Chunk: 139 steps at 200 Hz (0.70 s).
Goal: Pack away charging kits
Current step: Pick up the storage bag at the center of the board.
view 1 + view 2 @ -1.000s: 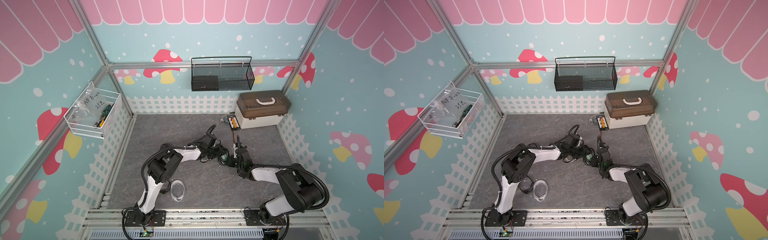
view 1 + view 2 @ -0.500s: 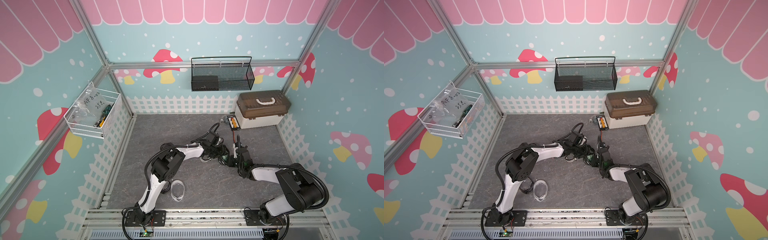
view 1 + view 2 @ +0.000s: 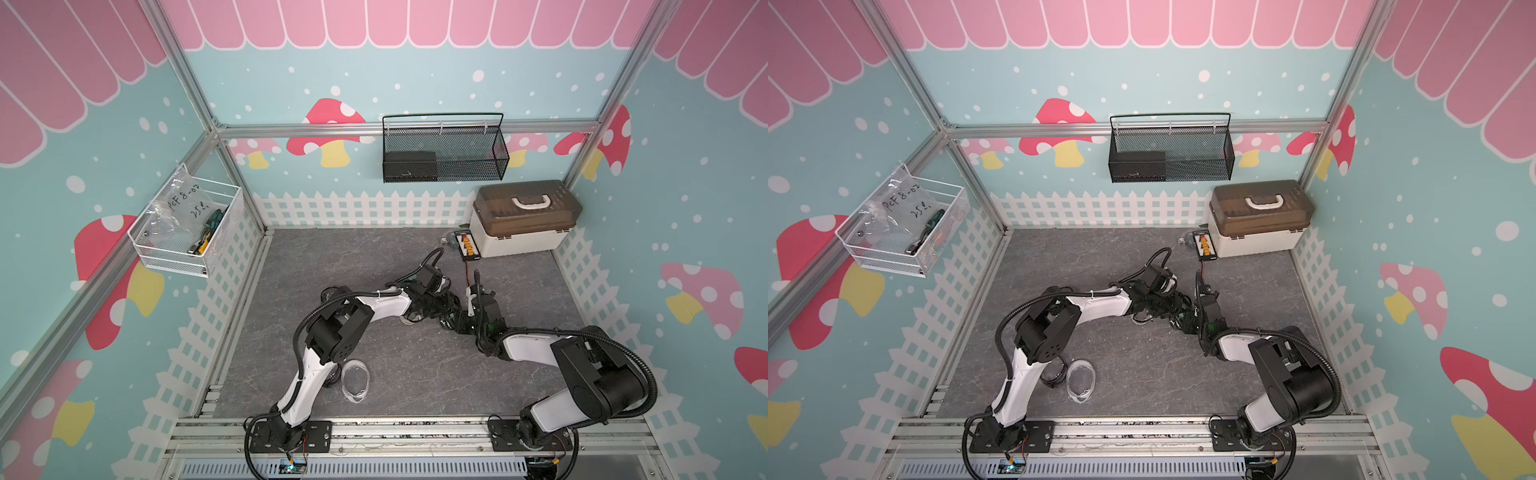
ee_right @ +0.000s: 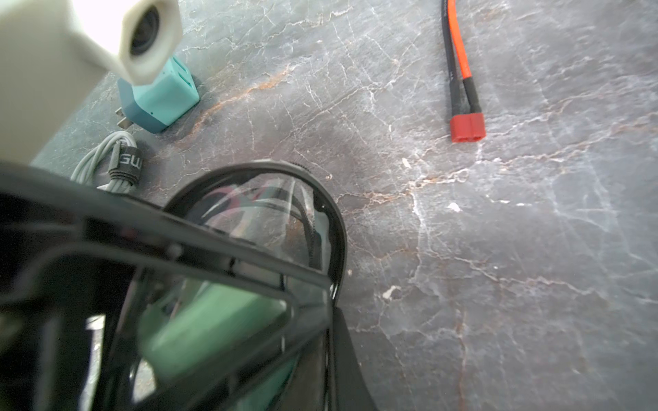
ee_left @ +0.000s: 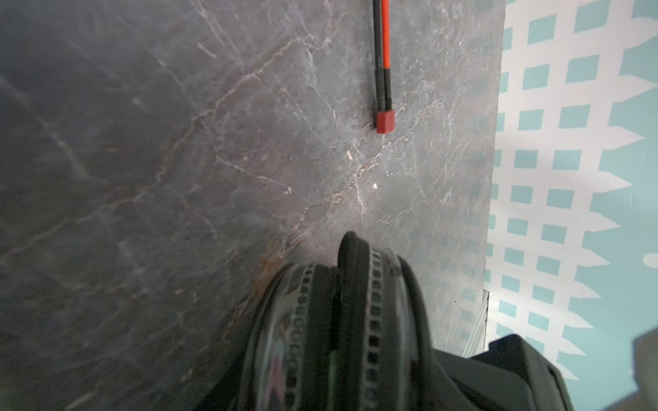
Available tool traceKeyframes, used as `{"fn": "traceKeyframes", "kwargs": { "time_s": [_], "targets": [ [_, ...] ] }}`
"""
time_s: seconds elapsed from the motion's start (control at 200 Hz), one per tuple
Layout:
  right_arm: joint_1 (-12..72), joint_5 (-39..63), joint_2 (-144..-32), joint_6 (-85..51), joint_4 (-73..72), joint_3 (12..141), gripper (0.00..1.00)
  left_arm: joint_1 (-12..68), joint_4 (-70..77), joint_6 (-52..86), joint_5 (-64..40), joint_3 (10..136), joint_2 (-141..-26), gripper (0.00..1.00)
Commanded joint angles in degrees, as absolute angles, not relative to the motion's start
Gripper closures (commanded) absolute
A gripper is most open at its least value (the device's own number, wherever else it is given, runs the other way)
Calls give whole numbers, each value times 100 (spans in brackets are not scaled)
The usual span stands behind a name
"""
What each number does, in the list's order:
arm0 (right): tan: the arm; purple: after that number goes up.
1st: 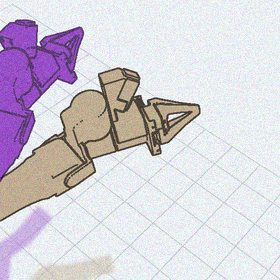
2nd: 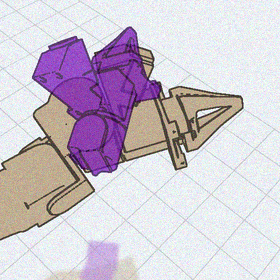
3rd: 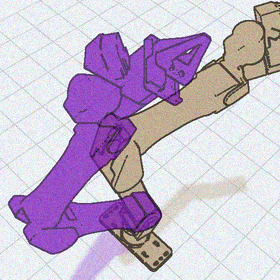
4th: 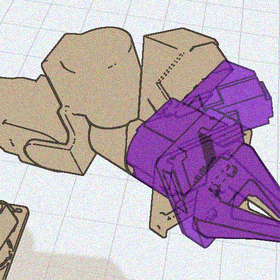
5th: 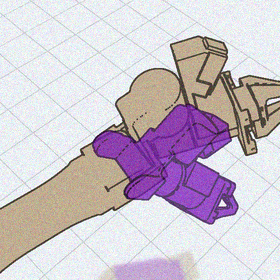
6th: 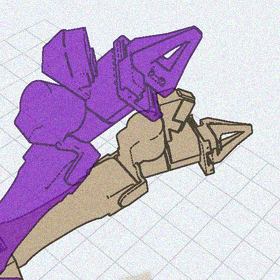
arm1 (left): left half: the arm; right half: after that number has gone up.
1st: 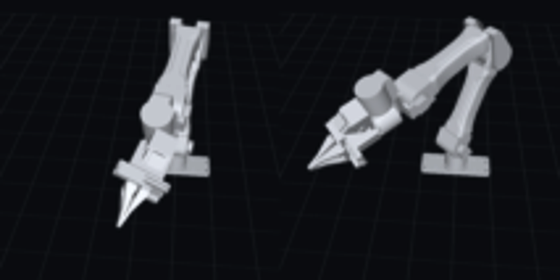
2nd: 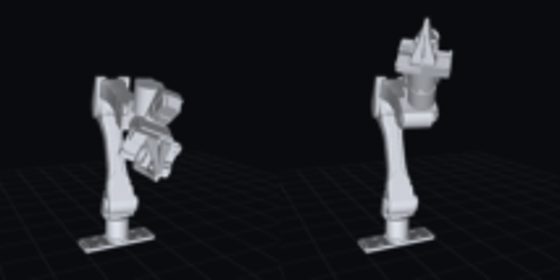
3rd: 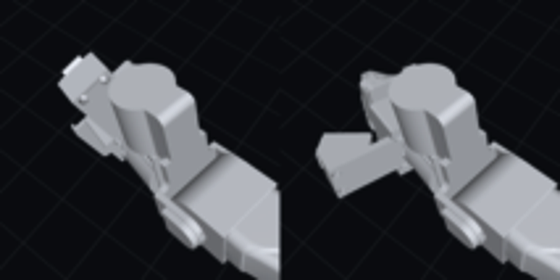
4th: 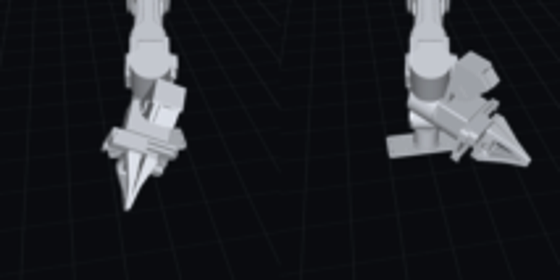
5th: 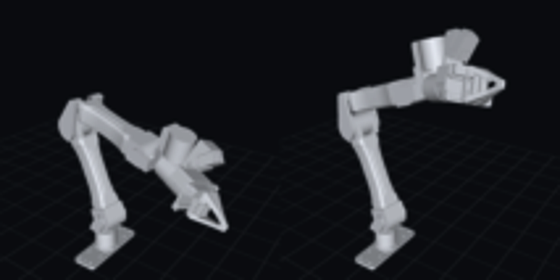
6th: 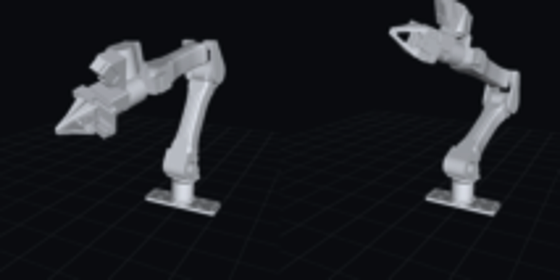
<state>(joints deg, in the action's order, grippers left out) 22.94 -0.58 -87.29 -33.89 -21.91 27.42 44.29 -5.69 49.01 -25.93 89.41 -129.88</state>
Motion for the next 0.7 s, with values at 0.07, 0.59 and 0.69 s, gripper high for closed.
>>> {"fn": "traceKeyframes", "kwargs": {
  "time_s": [0.07, 0.59, 0.69],
  "targets": [
    [2298, 137, -8920, -3419, -2004, 2867, 100, 4570, -1209, 4852, -2609, 8846, -13405, 46],
    [2285, 170, -7951, -3324, -1463, 2808, 87, 4562, -962, 4905, -2757, 9144, -13278, 100],
    [2281, 97, -7144, -3284, -948, 2795, 77, 4566, -650, 4896, -2687, 9013, -12849, 100]
  ]
}}
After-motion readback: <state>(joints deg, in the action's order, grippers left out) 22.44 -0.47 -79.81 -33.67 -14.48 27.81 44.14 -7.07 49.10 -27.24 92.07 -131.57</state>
